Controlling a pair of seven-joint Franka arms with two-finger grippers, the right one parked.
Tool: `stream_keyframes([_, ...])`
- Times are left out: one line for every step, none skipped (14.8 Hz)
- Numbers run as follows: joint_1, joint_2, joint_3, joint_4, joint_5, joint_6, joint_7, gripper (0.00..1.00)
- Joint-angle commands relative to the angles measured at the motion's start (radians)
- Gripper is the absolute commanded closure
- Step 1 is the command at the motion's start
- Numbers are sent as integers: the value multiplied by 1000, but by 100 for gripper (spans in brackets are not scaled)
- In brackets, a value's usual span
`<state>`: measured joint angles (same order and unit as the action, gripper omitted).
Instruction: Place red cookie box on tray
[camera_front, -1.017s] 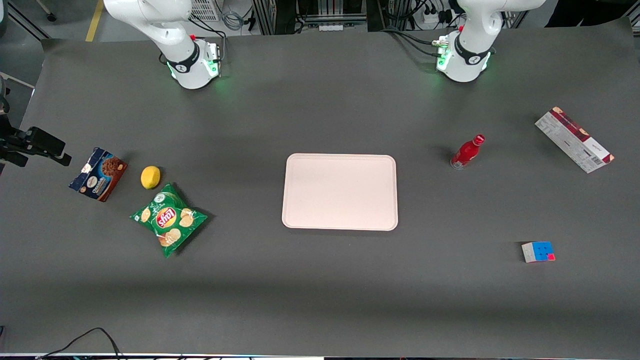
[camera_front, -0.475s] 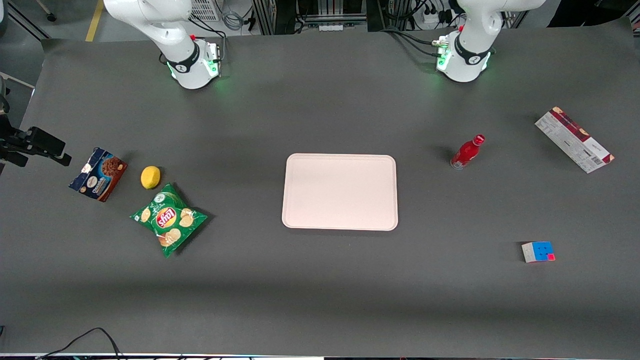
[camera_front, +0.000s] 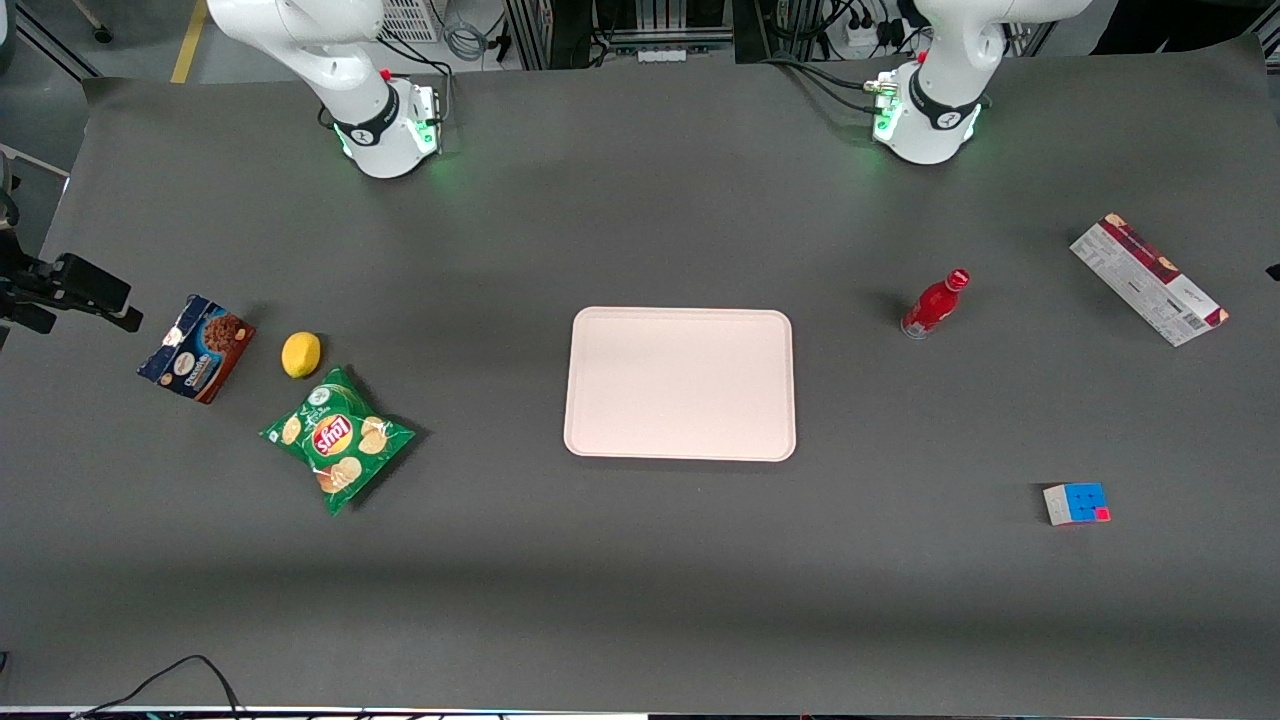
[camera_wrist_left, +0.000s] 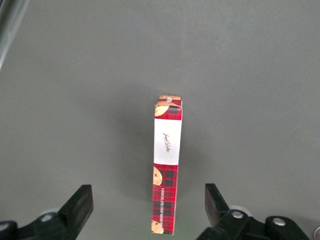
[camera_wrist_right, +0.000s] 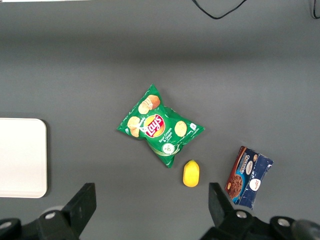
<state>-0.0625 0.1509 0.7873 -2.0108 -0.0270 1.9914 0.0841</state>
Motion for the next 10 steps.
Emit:
stream_keyframes([-60,-79,32,-100,4,58,-93,0])
stream_keyframes([-74,-79,32,-104,4,69,-108,0])
stream_keyframes([-76,-80,32,-117,4,73,-109,0])
stream_keyframes([-74,-82,33,-140,4,104,-107,0])
stream_keyframes([-76,-89,33,-179,4,157,-106,0])
stream_keyframes([-74,-106,33,-218,4,217,-102,0])
stream_keyframes([-72,-117,36,-273,4,303,-96,0])
stream_keyframes([-69,-131,36,-319,4,372,-95,0])
stream_keyframes([-68,-129,44,-331,4,379,-93,0])
stream_keyframes([-69,-126,49,-335,4,357,-92,2])
